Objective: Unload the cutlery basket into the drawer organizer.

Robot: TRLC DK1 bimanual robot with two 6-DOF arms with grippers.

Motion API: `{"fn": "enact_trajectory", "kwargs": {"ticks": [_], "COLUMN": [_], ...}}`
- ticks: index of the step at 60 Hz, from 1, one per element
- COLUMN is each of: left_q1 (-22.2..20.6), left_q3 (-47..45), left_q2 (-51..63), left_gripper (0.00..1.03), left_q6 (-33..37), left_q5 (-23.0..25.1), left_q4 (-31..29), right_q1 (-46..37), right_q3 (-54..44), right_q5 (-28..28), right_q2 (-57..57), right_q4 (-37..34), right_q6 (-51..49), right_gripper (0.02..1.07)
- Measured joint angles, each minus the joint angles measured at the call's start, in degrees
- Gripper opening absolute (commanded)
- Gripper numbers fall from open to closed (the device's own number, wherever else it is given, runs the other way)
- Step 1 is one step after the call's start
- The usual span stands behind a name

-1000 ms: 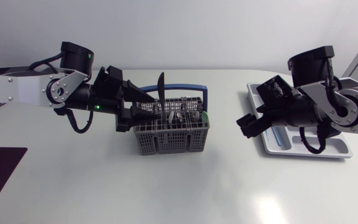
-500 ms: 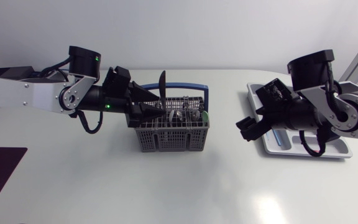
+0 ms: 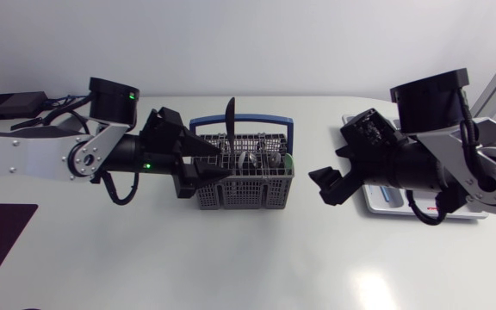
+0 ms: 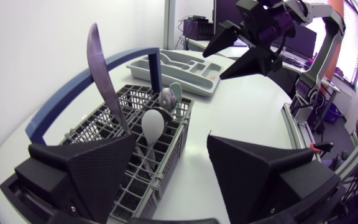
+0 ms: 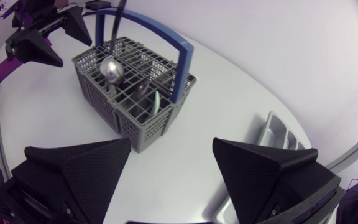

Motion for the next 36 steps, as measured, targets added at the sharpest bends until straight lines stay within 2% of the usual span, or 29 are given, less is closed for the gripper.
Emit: {"fn": "enact_trajectory", "kwargs": {"ticks": [14, 21, 36], "left_q1": [0.5, 2.1, 5.0], "left_q3": [-4.0, -5.4, -7.8], "left_q2": [-8.4, -8.9, -8.9], "left_gripper": [0.86, 0.86, 0.86], "left_q6": [3.1, 5.8, 8.0], "left_q5": [-1.9, -2.1, -2.1], "left_q4": [-2.6, -4.2, -3.7], "right_q1": [6.0, 8.5, 8.9], "right_q3": [6.3, 10.3, 13.2], "right_q5": [-4.0, -5.9, -9.6], "right_q2": [2.8, 7.2, 16.3], "right_q4": [0.5, 3.6, 9.7], "right_q6": [4.0, 4.8, 6.1], "right_gripper": [0.96, 0.96, 0.95]}}
